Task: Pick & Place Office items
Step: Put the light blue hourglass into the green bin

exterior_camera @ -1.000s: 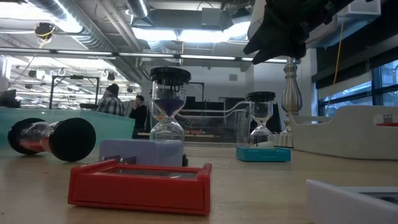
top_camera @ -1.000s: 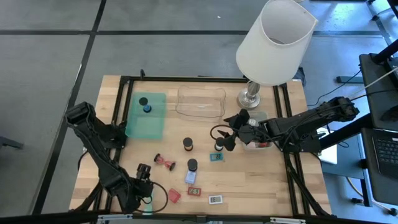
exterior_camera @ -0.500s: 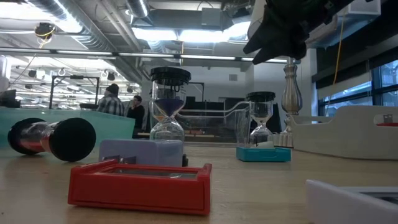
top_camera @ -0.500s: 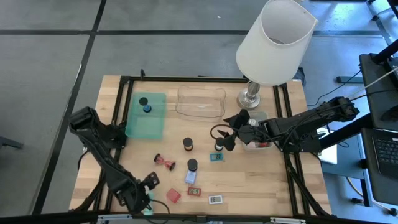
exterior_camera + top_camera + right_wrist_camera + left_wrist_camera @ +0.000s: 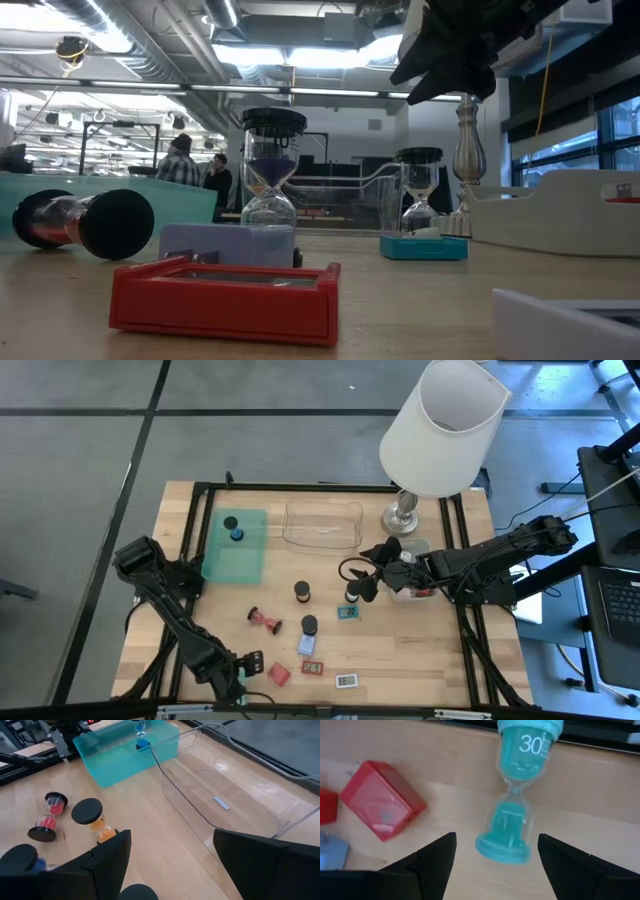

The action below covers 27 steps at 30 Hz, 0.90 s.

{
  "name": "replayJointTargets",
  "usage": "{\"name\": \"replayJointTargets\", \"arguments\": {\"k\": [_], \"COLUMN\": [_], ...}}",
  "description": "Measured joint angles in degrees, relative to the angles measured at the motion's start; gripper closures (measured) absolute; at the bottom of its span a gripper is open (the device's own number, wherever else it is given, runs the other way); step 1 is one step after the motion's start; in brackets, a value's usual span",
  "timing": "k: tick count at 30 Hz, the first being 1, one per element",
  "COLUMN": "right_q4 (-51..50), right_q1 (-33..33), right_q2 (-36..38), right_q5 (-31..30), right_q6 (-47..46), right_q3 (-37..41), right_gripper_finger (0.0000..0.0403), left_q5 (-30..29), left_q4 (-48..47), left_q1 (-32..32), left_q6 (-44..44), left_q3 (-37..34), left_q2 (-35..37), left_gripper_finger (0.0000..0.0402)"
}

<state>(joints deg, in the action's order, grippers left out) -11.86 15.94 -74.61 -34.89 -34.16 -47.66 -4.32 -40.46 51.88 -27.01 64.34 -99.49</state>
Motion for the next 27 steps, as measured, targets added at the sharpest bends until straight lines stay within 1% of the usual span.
{"name": "replayJointTargets", "arguments": {"k": [3, 9, 12, 17, 21, 24, 27], "right_q4": [0.0, 0.0, 0.0, 0.0, 0.0, 0.0, 0.0], "right_q1": [0.0, 0.0, 0.0, 0.0, 0.0, 0.0, 0.0], "right_q2": [0.0, 0.0, 0.0, 0.0, 0.0, 0.0, 0.0], "right_q5": [0.5, 1.3, 1.3, 1.3, 1.3, 1.3, 1.3], "right_q6": [0.0, 0.0, 0.0, 0.0, 0.1, 0.0, -0.1], "right_q3": [0.0, 0.0, 0.0, 0.0, 0.0, 0.0, 0.0], "right_gripper_finger": [0.0117, 0.0117, 0.0117, 0.0117, 0.0117, 0.0117, 0.0117], "left_q5": [0.1, 1.6, 2.9, 5.9, 4.8, 4.0, 4.0], "left_q4": [0.6, 2.0, 3.1, 9.1, 10.4, 10.3, 10.3], "left_q1": [-0.6, -1.3, -1.5, -1.8, -1.8, -1.8, -1.8], "left_q6": [-2.4, -2.8, -2.1, 0.4, 0.8, 2.2, 4.9], "left_q3": [0.0, 0.0, -0.3, -3.4, -4.7, -4.7, -4.7], "left_q2": [-1.2, -2.6, -2.7, -2.7, -2.7, -2.7, -2.7], "left_gripper_finger": [0.0123, 0.0123, 0.0123, 0.0123, 0.0124, 0.0136, 0.0163]}}
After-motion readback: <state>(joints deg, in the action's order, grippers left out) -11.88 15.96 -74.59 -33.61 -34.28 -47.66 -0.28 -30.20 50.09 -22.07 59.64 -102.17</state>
